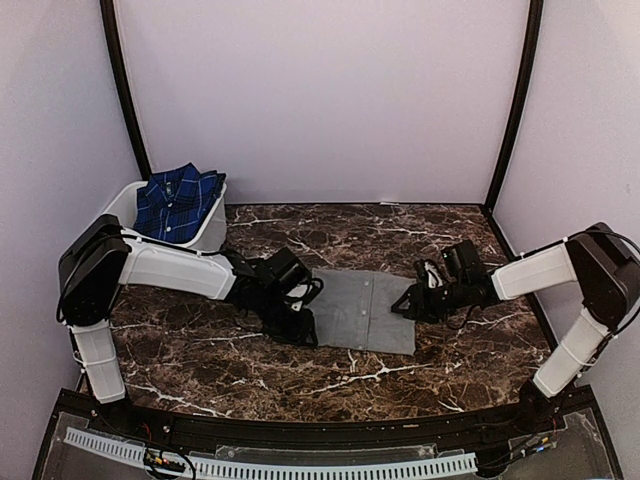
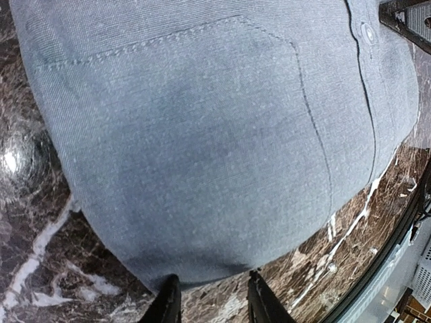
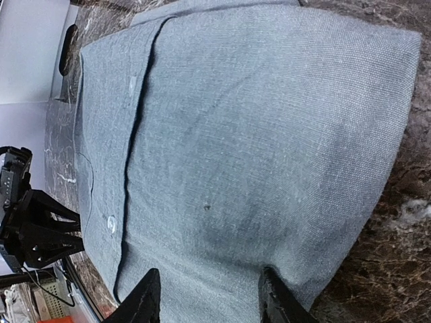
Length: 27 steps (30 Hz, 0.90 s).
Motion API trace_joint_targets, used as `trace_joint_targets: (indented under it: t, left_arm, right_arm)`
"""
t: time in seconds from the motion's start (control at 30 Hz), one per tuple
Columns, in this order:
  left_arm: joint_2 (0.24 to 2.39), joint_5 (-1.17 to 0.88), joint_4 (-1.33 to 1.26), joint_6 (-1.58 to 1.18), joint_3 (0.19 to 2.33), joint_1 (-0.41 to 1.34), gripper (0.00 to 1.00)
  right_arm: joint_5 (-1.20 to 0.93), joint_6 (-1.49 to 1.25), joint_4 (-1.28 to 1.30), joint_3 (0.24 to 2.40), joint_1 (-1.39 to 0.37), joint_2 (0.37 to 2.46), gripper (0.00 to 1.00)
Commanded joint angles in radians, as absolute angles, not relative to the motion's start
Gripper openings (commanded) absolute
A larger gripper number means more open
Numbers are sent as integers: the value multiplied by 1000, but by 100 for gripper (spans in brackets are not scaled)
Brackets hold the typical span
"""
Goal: Fold and stack the long sleeve shirts
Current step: Adjust the square-folded shirt at the center of the board.
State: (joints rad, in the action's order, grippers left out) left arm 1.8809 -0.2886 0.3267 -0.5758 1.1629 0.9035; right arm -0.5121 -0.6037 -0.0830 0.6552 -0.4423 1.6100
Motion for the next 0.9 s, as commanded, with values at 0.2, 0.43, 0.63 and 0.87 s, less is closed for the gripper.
trace_joint_targets:
  t: [0.2, 0.43, 0.63, 0.87]
  left_arm:
    - [1743, -160, 430, -603, 1237, 850, 35]
    - [1831, -141, 400, -594, 1329, 755, 37]
    - [1957, -155, 390, -590, 1430, 741, 39]
    - [2034, -159, 401, -601, 1460, 741, 42]
  right_arm:
    - [-447, -566, 46, 662, -442, 1460, 47]
    - [-428, -586, 94, 654, -524, 1372, 43]
    - [-427, -629, 43, 569, -584, 1342, 38]
    - [-450, -683, -61, 442, -634, 1348, 37]
